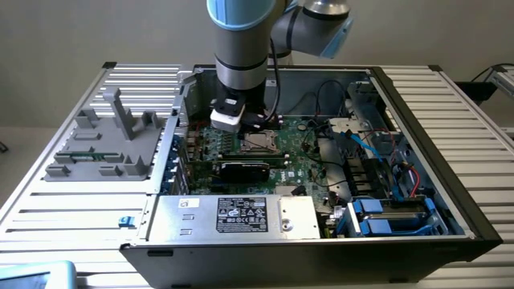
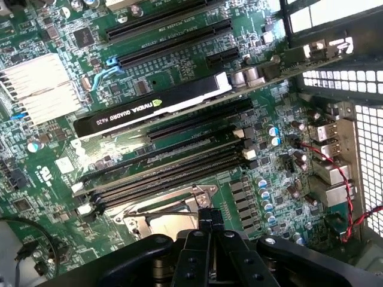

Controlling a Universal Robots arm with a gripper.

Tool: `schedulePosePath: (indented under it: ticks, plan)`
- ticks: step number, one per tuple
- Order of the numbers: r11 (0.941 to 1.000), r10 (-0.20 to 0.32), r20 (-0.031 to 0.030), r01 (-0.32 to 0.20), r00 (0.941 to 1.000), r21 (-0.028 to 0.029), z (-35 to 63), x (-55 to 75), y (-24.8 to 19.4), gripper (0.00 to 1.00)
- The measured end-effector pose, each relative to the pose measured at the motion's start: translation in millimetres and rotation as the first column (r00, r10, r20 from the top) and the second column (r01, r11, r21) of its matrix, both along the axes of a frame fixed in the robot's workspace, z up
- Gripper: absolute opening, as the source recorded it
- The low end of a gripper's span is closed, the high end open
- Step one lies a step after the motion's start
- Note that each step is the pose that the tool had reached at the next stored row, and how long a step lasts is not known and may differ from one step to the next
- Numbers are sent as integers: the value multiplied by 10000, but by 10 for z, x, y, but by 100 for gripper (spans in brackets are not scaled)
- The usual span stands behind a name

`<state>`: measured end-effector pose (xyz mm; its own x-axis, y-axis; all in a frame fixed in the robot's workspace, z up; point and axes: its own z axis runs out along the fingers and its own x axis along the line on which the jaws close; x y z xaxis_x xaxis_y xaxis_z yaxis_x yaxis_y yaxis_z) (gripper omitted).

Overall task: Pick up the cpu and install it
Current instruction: 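Install the second cpu locking lever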

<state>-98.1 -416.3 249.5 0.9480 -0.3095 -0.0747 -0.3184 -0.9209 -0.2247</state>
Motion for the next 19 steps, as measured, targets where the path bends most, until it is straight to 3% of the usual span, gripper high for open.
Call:
schedulePosePath:
  ticks: [2, 3, 10, 19]
  plan:
    - [9996, 291, 137, -291, 9995, 7, 0, 1, 0, 11]
    - [9993, 375, 162, -376, 9992, 24, -5, 1, 0, 11]
    - [9990, 424, 170, -427, 9990, 135, -47, 0, -9, 11]
    - [9990, 425, 172, -428, 9989, 144, -97, -18, -39, 11]
